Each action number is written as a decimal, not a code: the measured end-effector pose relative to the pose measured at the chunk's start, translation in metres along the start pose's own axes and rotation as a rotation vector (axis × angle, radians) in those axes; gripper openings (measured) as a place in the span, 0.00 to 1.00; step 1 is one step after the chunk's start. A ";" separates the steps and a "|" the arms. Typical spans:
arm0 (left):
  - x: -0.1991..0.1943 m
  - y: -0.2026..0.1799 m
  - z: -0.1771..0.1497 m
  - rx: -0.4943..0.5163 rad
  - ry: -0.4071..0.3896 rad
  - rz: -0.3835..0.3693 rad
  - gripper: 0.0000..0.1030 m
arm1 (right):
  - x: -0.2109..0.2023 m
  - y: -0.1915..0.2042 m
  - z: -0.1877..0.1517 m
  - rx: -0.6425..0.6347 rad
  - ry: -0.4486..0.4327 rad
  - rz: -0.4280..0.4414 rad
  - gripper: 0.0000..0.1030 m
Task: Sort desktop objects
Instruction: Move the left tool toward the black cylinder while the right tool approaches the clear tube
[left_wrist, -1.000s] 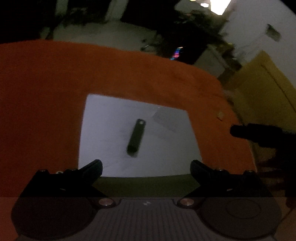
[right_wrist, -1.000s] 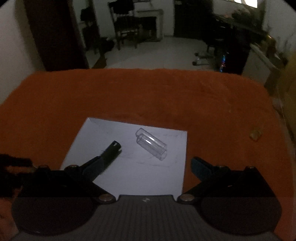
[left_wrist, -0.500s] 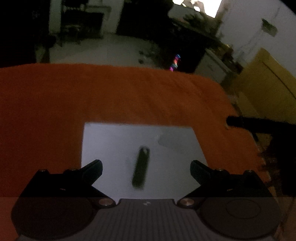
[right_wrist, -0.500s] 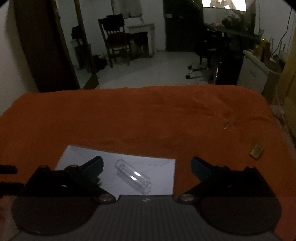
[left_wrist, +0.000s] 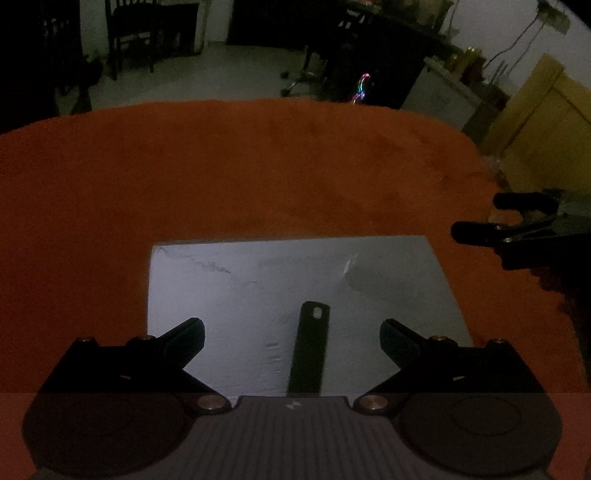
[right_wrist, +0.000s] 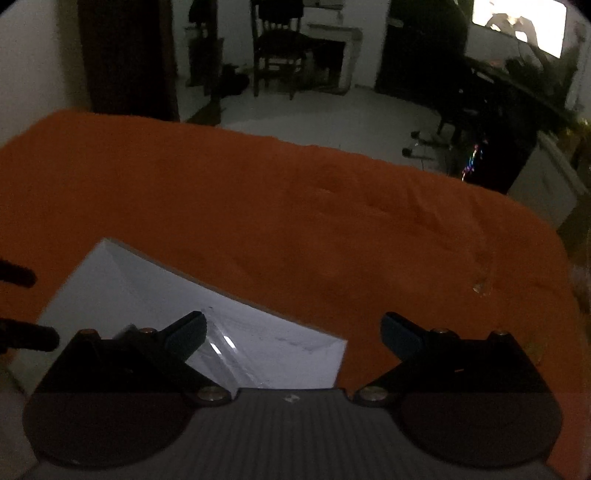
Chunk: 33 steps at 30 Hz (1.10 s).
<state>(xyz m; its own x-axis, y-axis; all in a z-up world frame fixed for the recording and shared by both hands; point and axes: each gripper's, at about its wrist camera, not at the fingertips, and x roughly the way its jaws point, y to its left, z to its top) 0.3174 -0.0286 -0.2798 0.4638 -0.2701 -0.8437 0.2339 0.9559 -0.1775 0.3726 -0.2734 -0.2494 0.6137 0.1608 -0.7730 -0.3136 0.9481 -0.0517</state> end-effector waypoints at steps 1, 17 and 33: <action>0.004 0.000 0.000 0.004 0.011 0.006 1.00 | 0.003 0.001 -0.001 0.005 0.008 0.010 1.00; 0.015 -0.023 -0.007 0.260 0.131 0.040 1.00 | 0.063 0.073 -0.017 -0.352 0.176 -0.030 0.99; 0.032 -0.015 -0.008 0.208 0.236 0.088 1.00 | 0.084 0.070 -0.051 -0.222 0.300 0.086 0.72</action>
<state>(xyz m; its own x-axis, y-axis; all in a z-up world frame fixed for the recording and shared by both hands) 0.3222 -0.0512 -0.3082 0.2845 -0.1305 -0.9498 0.3825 0.9239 -0.0123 0.3651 -0.2073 -0.3507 0.3493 0.1191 -0.9294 -0.5242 0.8470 -0.0885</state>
